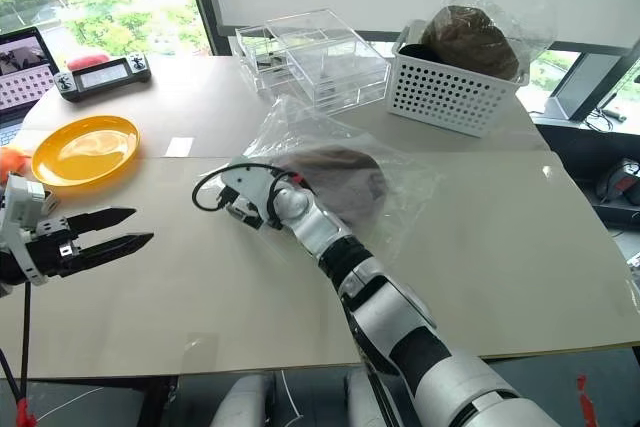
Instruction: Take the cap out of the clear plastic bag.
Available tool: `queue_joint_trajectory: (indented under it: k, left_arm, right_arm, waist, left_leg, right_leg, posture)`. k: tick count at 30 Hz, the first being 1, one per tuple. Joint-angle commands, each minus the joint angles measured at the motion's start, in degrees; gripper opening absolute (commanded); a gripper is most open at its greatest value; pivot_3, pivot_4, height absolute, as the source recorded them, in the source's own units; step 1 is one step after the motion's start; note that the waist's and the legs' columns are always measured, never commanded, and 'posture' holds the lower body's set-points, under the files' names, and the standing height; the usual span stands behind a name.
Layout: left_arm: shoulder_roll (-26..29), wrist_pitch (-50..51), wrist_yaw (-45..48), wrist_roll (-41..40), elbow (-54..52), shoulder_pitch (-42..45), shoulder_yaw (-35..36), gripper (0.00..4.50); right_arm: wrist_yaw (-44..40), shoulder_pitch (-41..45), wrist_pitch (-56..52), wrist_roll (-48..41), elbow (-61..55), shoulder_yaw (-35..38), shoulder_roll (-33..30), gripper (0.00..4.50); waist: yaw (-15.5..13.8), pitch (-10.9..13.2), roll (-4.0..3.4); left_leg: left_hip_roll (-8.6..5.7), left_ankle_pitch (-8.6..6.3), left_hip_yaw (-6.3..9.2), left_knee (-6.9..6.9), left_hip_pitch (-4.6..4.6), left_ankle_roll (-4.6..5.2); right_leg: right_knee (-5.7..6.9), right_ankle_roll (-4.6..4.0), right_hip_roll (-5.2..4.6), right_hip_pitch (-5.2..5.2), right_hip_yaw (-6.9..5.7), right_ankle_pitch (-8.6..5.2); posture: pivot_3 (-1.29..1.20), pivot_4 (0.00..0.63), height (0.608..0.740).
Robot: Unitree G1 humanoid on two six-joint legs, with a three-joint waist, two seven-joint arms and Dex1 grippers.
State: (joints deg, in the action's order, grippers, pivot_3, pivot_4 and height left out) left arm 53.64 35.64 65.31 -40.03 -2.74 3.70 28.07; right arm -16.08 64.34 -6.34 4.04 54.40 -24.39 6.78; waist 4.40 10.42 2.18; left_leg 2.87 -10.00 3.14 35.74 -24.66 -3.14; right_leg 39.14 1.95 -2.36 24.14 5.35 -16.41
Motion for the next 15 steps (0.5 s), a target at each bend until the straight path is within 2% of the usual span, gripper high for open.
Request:
queue_joint_trajectory:
  k: [1,6,9,12,15]
  left_arm:
    - [1.46,0.43,0.06,-1.01,-1.51,0.90,1.58,4.39]
    - [1.72,0.34,0.21,-0.95,-1.01,1.67,1.18,4.39]
    - [1.60,-0.02,0.48,-0.67,-0.57,1.75,0.73,4.39]
    - [1.43,-0.51,0.58,0.01,-0.38,1.76,-0.25,4.39]
    - [1.25,-0.60,0.40,0.20,-0.29,2.32,-0.94,4.39]
  right_arm:
    - [2.45,1.97,4.64,3.60,7.32,0.04,4.16,4.50]
    - [3.24,1.62,5.91,3.28,11.14,2.89,6.71,4.50]
    - [-0.43,2.23,4.06,-4.47,9.86,10.47,9.31,4.50]
    - [-3.90,3.89,-2.23,-14.39,9.99,19.52,12.88,4.50]
    - [-4.24,4.51,-3.12,-13.19,12.20,19.10,13.44,4.50]
  waist:
    - [0.22,0.00,0.00]
    - [0.40,-0.01,0.01]
    - [0.26,0.00,0.00]
    - [0.28,0.00,-0.01]
    - [0.46,0.01,-0.02]
  left_leg:
    - [0.00,0.00,-0.01,-0.01,0.00,0.00]
    - [-0.02,0.00,0.02,0.02,0.14,0.00]
    - [-0.02,0.00,0.04,0.01,0.42,0.00]
    - [-0.01,0.00,0.10,0.01,0.52,0.00]
    - [-0.01,0.00,0.13,-0.01,0.60,0.00]
  right_leg:
    - [0.00,0.00,0.00,0.00,0.01,0.00]
    - [0.01,0.00,-0.01,-0.18,-0.01,0.00]
    - [-0.06,0.00,-0.01,-0.54,-0.04,-0.01]
    - [-0.11,0.00,-0.01,-0.70,-0.11,-0.01]
    - [-0.14,-0.01,-0.01,-0.81,-0.14,-0.02]
  posture:
    - [0.00,0.150,0.735]
    - [0.00,0.150,0.735]
    - [0.00,0.150,0.735]
    - [0.00,0.150,0.735]
    - [0.00,0.150,0.735]
